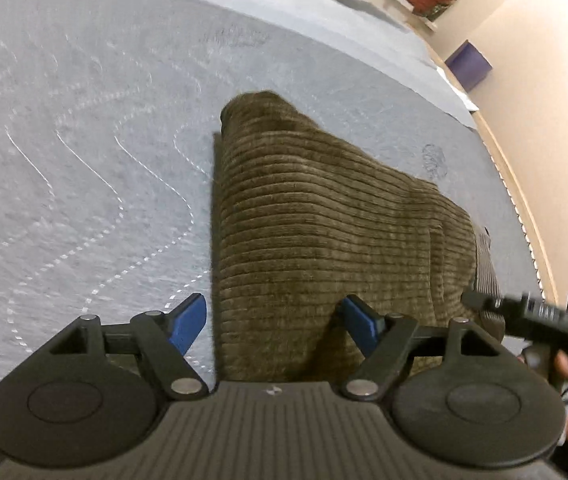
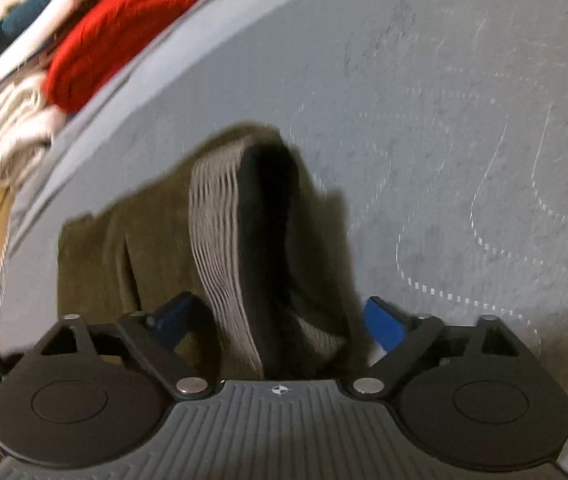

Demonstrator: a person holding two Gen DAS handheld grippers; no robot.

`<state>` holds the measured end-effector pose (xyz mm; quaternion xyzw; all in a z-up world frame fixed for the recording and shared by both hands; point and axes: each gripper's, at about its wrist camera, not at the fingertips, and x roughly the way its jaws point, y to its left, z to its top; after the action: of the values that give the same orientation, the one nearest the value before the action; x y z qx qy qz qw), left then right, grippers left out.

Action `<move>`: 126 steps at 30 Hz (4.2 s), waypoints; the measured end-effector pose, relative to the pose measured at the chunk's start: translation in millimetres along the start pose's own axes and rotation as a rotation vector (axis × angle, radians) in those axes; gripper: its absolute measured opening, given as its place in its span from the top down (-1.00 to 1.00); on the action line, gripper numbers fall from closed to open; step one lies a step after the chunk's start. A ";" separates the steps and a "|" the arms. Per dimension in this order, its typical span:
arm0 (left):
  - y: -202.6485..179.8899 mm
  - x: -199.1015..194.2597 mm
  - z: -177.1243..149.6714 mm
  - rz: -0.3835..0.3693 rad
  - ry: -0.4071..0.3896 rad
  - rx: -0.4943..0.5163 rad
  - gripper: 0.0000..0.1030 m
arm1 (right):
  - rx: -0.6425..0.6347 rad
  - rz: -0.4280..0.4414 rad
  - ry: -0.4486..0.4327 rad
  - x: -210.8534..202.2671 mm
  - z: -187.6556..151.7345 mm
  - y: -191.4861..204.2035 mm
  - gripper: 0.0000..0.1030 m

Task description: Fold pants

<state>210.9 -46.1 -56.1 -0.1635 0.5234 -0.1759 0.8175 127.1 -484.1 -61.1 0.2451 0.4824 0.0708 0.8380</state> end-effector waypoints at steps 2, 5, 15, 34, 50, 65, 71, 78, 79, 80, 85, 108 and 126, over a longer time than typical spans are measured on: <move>-1.3 6.4 2.2 -0.008 0.017 -0.002 -0.56 | -0.036 -0.006 0.002 1.9 -2.6 1.5 -0.92; -5.1 17.1 4.0 -0.004 0.026 0.006 -0.61 | -0.003 0.006 0.012 7.3 -2.9 -3.0 -0.99; -12.7 38.2 5.3 -0.012 0.022 0.015 -0.78 | -0.107 0.021 0.002 16.8 -9.7 16.9 -0.99; -28.3 -44.8 62.2 0.108 -0.312 0.287 0.25 | -0.151 0.147 -0.261 -1.0 3.1 95.0 -0.02; 15.1 -55.9 60.3 0.388 -0.232 0.295 -0.25 | -0.121 -0.014 -0.261 32.2 35.5 150.3 -0.22; 20.7 -71.1 24.0 0.394 -0.179 0.147 -0.33 | -0.322 -0.007 -0.266 25.8 22.6 180.9 -0.54; -12.4 -125.1 -2.6 0.408 -0.311 0.305 -0.68 | -0.233 -0.470 0.028 72.7 15.5 140.8 -0.07; -54.1 -173.4 -59.2 0.491 -0.450 0.386 -0.69 | -0.373 -0.134 -0.393 -58.2 16.3 190.4 -0.75; -59.5 -178.0 -66.5 0.491 -0.461 0.372 -0.69 | -0.418 -0.108 -0.429 -72.1 9.6 195.3 -0.80; -62.3 -181.3 -72.7 0.484 -0.466 0.355 -0.70 | -0.476 -0.084 -0.467 -89.0 -2.4 201.0 -0.86; -59.8 -178.7 -97.1 0.400 -0.412 0.159 -0.99 | -0.548 -0.088 -0.534 -128.0 -48.3 189.5 -0.94; -49.3 -135.3 -84.5 0.500 -0.347 0.130 -0.99 | -0.557 -0.133 -0.403 -61.9 -89.6 223.5 -0.94; -47.8 -134.6 -80.9 0.465 -0.349 0.120 -0.99 | -0.530 -0.119 -0.376 -53.2 -83.4 224.1 -0.94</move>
<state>79.0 -33.4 40.7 -0.0184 0.3872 0.0165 0.9217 55.3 -279.5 52.8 -0.0012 0.2974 0.0983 0.9497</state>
